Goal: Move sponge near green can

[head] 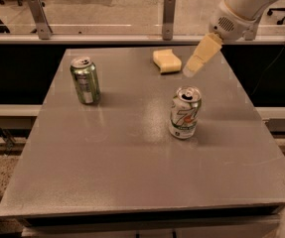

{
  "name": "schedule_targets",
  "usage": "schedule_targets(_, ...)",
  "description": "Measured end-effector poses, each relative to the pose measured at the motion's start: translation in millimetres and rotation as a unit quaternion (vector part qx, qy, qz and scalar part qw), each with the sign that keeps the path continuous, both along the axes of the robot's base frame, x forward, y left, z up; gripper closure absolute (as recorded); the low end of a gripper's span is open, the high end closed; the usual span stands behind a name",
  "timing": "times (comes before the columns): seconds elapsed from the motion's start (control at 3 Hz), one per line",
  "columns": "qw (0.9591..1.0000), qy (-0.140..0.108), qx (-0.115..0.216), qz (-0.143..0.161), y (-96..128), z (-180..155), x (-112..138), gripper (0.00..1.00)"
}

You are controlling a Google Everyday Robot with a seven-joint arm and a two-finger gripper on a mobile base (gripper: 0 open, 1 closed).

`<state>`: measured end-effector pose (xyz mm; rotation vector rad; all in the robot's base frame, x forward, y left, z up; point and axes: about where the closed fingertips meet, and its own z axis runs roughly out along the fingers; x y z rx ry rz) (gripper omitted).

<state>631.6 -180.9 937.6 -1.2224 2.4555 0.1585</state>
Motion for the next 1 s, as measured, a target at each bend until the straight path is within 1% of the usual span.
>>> schedule_targets(0.33, 0.9992, 0.015, 0.011, -0.036, 15, -21, 37, 0.0)
schedule_targets(0.67, 0.9976, 0.026, 0.011, -0.064, 23, -44, 64, 0.0)
schedule_targets(1.0, 0.9954, 0.034, -0.009, -0.089, 28, -77, 96, 0.0)
